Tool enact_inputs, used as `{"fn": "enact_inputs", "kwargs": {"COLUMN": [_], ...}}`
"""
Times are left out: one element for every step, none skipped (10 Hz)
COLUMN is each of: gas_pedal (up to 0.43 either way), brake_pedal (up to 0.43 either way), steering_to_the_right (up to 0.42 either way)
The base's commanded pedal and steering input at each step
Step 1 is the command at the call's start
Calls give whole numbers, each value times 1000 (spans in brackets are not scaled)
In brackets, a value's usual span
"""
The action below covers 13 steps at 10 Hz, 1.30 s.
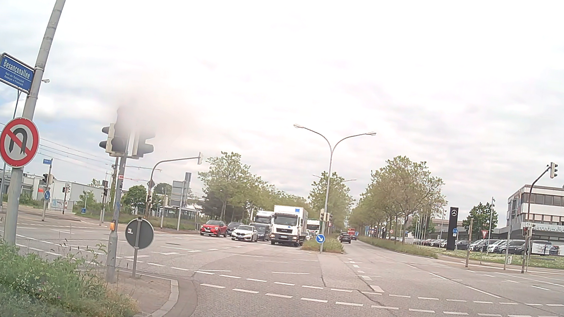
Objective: Follow the waypoints while adhering to traffic rules and regulations
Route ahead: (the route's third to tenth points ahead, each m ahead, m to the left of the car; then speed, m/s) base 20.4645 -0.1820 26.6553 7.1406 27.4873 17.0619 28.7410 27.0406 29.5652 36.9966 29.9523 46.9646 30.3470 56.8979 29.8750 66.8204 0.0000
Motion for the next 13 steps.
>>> {"fn": "enact_inputs", "kwargs": {"gas_pedal": [0, 0, 0, 0, 0, 0, 0, 0, 0, 0, 0, 0, 0], "brake_pedal": [280, 287, 287, 280, 280, 280, 280, 280, 280, 280, 280, 280, 280], "steering_to_the_right": [-6, -6, -6, -6, -6, -6, -6, -6, -6, -6, -6, -6, -6]}}
